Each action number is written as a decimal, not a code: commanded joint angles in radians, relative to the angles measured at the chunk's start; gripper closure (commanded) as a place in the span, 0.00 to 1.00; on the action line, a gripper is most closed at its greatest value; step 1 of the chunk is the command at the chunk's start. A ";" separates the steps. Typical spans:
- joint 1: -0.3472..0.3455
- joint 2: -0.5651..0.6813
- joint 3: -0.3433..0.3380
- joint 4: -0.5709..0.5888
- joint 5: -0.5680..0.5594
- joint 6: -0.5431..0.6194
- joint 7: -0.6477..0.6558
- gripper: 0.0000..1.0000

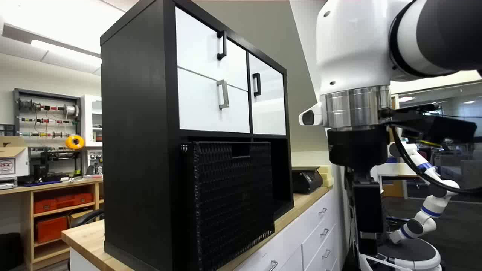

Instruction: Push the black storage bin underneath the cabinet

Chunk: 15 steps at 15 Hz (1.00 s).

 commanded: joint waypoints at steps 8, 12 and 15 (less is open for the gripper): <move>0.020 0.013 -0.032 0.008 -0.035 0.008 0.027 0.00; -0.022 0.030 -0.063 0.027 -0.130 0.046 0.077 0.00; -0.055 0.055 -0.095 0.047 -0.206 0.120 0.145 0.00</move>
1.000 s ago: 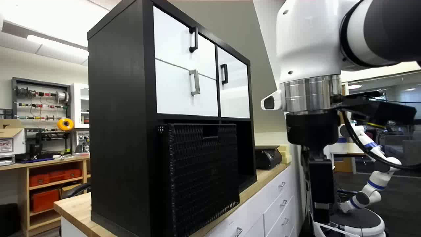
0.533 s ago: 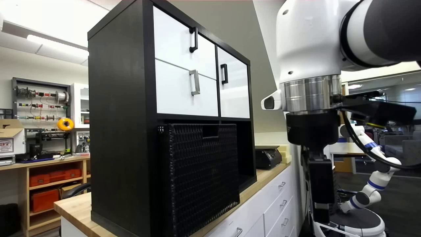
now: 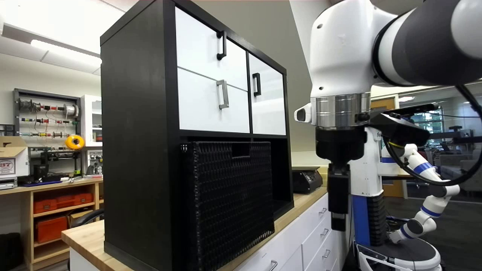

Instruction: Push the black storage bin underneath the cabinet

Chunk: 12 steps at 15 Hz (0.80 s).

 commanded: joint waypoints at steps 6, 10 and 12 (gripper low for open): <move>-0.086 0.167 -0.077 0.127 -0.227 0.220 0.281 0.00; -0.073 0.273 -0.130 0.221 -0.329 0.283 0.400 0.00; -0.056 0.325 -0.159 0.276 -0.374 0.299 0.439 0.00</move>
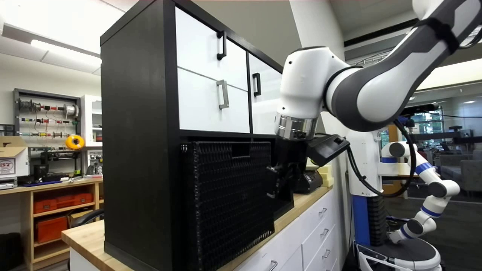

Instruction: Push the black storage bin underneath the cabinet

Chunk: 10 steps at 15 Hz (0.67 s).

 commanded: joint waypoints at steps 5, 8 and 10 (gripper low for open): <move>0.073 0.203 -0.120 0.229 -0.160 0.069 0.109 0.00; 0.100 0.269 -0.162 0.306 -0.161 0.082 0.103 0.00; 0.116 0.309 -0.188 0.356 -0.151 0.088 0.097 0.00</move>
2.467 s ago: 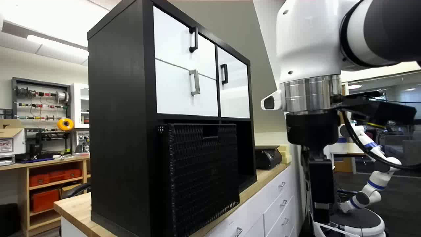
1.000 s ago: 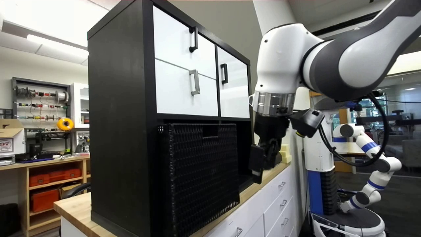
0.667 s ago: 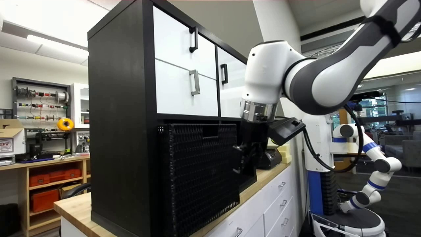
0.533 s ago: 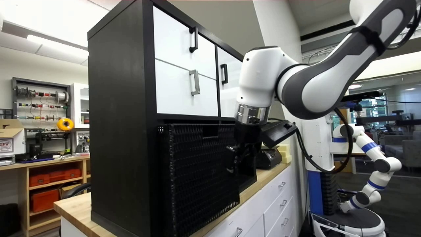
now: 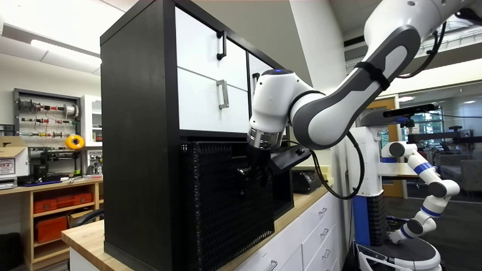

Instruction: Push the black storage bin underneath the cabinet

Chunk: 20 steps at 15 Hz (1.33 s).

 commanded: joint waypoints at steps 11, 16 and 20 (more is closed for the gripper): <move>0.092 0.181 -0.130 0.246 0.002 0.017 0.014 0.00; 0.070 0.124 -0.068 0.173 0.116 -0.020 -0.121 0.00; 0.052 0.054 0.012 0.112 0.390 -0.109 -0.391 0.00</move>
